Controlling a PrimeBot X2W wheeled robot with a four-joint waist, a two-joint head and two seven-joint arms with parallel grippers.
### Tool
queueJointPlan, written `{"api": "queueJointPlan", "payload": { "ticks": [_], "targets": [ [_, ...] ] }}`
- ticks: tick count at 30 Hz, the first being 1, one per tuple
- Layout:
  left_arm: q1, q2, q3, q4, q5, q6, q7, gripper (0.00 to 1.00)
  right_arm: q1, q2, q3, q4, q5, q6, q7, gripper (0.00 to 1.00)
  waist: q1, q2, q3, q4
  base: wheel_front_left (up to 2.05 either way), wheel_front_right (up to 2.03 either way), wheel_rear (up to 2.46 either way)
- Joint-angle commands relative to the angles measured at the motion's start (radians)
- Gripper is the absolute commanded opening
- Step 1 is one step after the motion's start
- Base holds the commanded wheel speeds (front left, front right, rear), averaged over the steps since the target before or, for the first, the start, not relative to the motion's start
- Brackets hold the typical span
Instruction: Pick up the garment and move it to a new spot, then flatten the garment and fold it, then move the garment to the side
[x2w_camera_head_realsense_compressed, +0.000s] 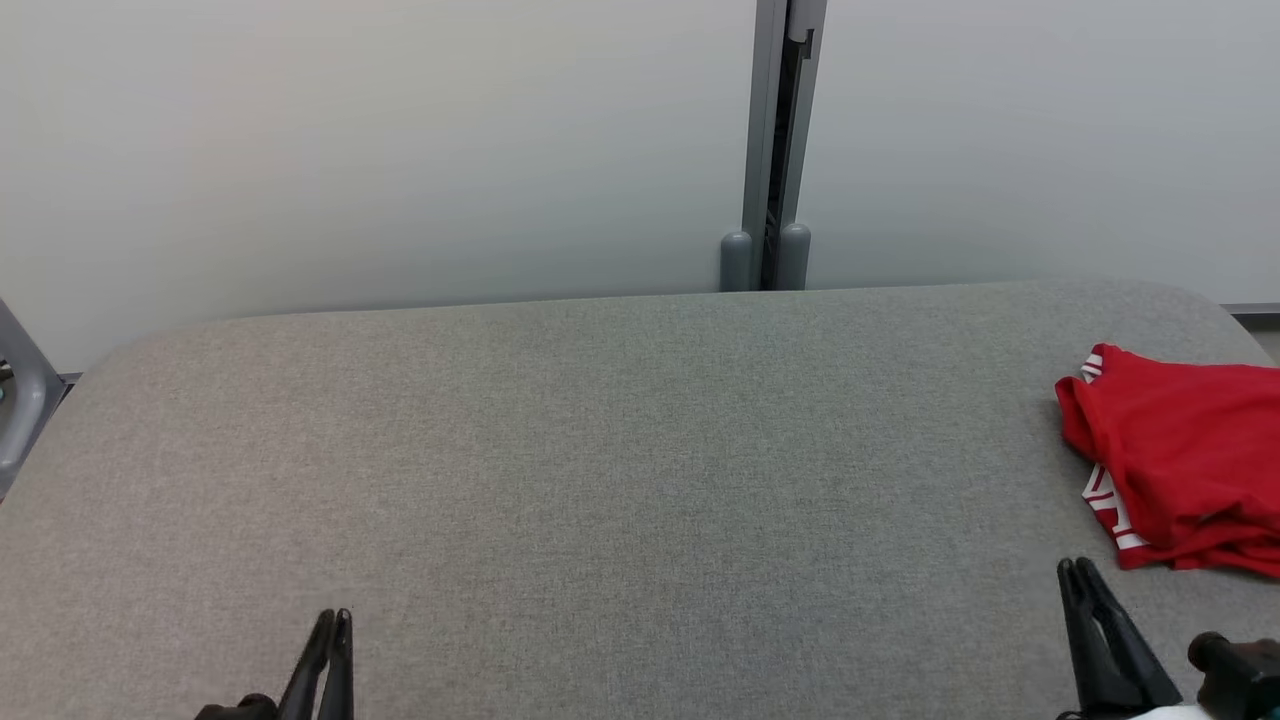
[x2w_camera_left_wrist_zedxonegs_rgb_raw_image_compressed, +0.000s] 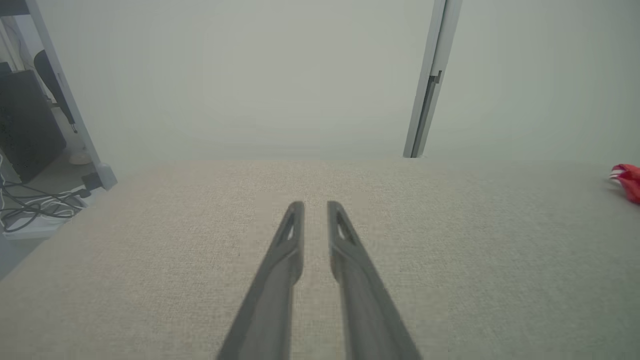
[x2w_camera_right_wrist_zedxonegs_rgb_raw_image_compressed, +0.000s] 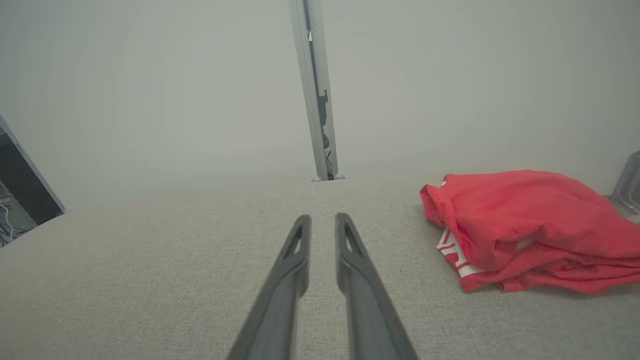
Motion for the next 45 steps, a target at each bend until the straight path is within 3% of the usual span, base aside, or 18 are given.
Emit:
{"api": "queueJointPlan", "payload": {
  "ticks": [1,22,45],
  "targets": [
    [0.001,-0.002,-0.002,-0.012,-0.032,-0.007,-0.003,0.00,0.002,-0.005,-0.001,-0.008,0.041,0.000,0.001,0.00,0.0000,-0.0001,0.001,0.000,0.00,0.00,0.00],
    [-0.008,-0.043,-0.030,-0.030,-0.345,-0.085,-0.018,0.00,0.009,-0.047,-0.088,0.012,0.453,0.000,0.103,0.00,0.0000,-0.0001,0.013,-0.002,0.00,0.00,0.00],
    [-0.013,-0.081,-0.057,-0.055,-0.625,-0.155,-0.035,0.00,-0.003,-0.044,-0.206,0.037,0.784,0.000,0.237,0.00,0.0000,-0.0001,0.027,-0.004,0.00,0.00,0.00]
  ]
}}
